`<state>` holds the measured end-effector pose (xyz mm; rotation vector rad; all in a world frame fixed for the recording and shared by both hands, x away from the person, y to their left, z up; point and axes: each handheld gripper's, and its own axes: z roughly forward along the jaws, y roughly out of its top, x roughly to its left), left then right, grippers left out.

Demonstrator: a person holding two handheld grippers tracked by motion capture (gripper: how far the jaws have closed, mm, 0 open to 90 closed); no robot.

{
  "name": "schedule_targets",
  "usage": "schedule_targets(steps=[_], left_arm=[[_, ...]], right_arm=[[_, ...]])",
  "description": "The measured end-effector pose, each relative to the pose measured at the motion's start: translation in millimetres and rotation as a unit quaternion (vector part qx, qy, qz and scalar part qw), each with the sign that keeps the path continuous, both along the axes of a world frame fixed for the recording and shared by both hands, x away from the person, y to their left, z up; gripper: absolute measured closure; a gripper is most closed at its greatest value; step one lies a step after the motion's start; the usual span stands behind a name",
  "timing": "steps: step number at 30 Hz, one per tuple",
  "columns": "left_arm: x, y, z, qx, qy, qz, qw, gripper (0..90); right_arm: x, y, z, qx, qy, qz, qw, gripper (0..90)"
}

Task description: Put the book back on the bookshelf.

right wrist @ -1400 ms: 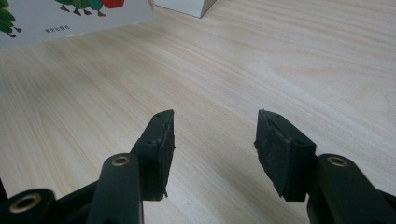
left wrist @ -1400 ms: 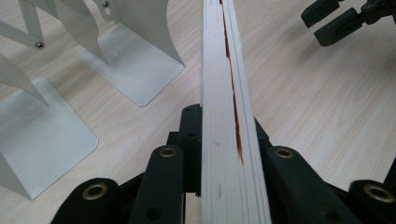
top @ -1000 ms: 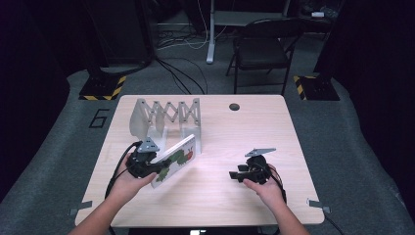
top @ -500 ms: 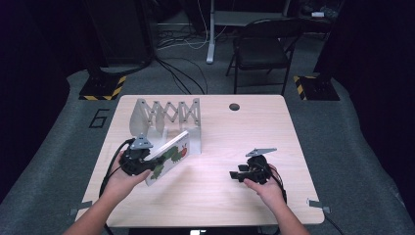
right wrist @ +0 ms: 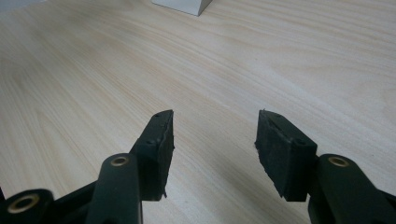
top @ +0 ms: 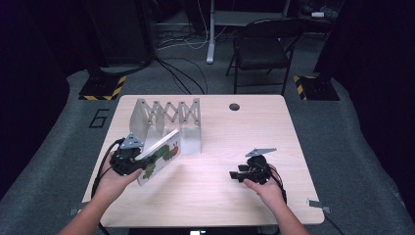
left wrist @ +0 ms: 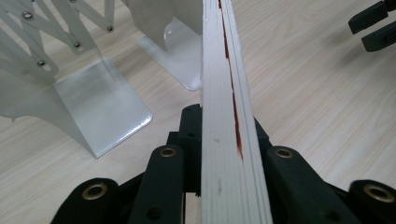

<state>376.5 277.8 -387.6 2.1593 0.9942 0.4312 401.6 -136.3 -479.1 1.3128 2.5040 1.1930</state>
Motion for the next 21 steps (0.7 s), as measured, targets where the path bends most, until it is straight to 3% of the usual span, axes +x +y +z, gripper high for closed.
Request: schedule_targets(steps=[1,4,5,21], left_arm=[[0.0,1.4,0.0,0.003,-0.001,0.002,1.0000,76.0],[-0.3,7.2,-0.6,-0.001,-0.001,0.014,0.9999,76.0],[-0.1,9.1,-0.4,0.001,0.001,0.013,0.9999,76.0],[-1.9,36.6,-3.7,-0.005,-0.001,0.056,0.9984,76.0]], right_arm=[[0.7,-0.2,-0.7,-0.001,-0.008,0.002,1.0000,46.7],[0.6,-0.3,-0.7,-0.001,-0.007,0.002,1.0000,46.7],[-0.4,-0.1,0.2,0.000,0.002,-0.001,1.0000,46.7],[0.2,-0.4,-0.1,0.000,-0.003,0.000,1.0000,46.7]])
